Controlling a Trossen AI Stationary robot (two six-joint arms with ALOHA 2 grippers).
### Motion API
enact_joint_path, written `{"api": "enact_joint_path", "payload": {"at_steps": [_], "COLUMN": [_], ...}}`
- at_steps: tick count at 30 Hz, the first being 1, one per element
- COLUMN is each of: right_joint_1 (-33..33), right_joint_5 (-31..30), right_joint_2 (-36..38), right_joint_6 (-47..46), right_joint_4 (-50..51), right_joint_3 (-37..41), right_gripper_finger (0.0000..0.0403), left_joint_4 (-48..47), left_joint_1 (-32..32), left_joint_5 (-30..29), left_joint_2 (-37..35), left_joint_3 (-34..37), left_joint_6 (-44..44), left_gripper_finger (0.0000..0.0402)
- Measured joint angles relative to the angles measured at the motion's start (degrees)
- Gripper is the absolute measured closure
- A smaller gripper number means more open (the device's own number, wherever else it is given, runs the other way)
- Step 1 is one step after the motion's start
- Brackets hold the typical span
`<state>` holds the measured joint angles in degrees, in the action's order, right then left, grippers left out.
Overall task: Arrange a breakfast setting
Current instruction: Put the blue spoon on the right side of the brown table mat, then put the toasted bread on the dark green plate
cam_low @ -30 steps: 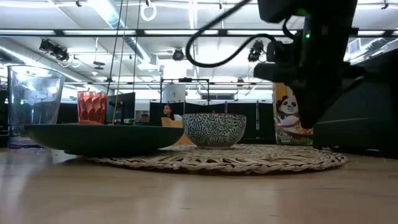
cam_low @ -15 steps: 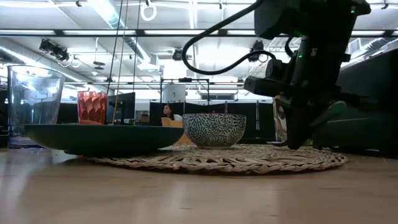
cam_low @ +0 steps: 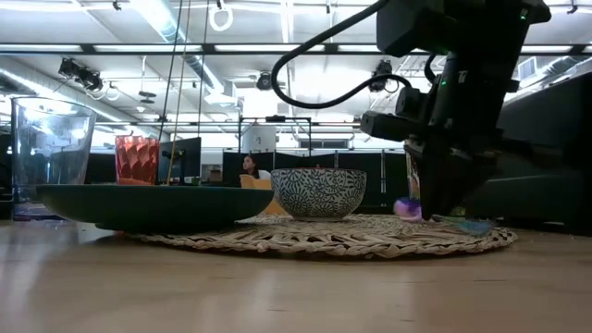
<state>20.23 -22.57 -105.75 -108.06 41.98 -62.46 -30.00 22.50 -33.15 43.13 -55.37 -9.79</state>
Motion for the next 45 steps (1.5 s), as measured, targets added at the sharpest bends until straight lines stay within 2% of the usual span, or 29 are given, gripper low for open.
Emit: {"api": "enact_joint_path", "payload": {"at_steps": [10,13,19,24,30,36,42,45], "right_joint_1": [-0.1,-0.1,-0.1,-0.2,-0.2,-0.5,-3.7,-6.8], "right_joint_5": [0.2,0.2,-3.8,-4.8,-5.3,-5.7,-5.8,-3.4], "right_joint_2": [0.3,2.2,8.4,13.9,19.7,24.5,32.2,37.0], "right_joint_6": [1.7,4.2,15.0,17.2,19.9,21.3,23.2,24.7], "right_joint_4": [2.0,9.1,27.2,40.6,47.8,47.9,48.1,48.2], "right_joint_3": [-0.4,-3.7,-13.4,-17.1,-17.2,-14.7,-8.2,-5.5], "right_gripper_finger": [0.0339,0.0339,0.0339,0.0328,0.0278,0.0228,0.0222,0.0224], "left_joint_4": [0.0,0.0,0.1,0.6,1.6,2.3,2.6,3.6], "left_joint_1": [0.0,0.0,0.0,0.0,-0.2,-0.2,-0.2,-0.2], "left_joint_5": [0.0,0.0,0.0,0.0,-0.2,-0.2,-0.2,-0.2], "left_joint_2": [0.0,0.0,0.0,0.0,0.4,2.1,5.0,6.3], "left_joint_3": [0.0,0.0,0.0,0.0,0.0,0.0,0.0,0.1], "left_joint_6": [0.0,0.0,1.4,1.2,3.3,4.1,4.2,4.1], "left_gripper_finger": [0.0209,0.0209,0.0209,0.0209,0.0209,0.0209,0.0209,0.0209]}}
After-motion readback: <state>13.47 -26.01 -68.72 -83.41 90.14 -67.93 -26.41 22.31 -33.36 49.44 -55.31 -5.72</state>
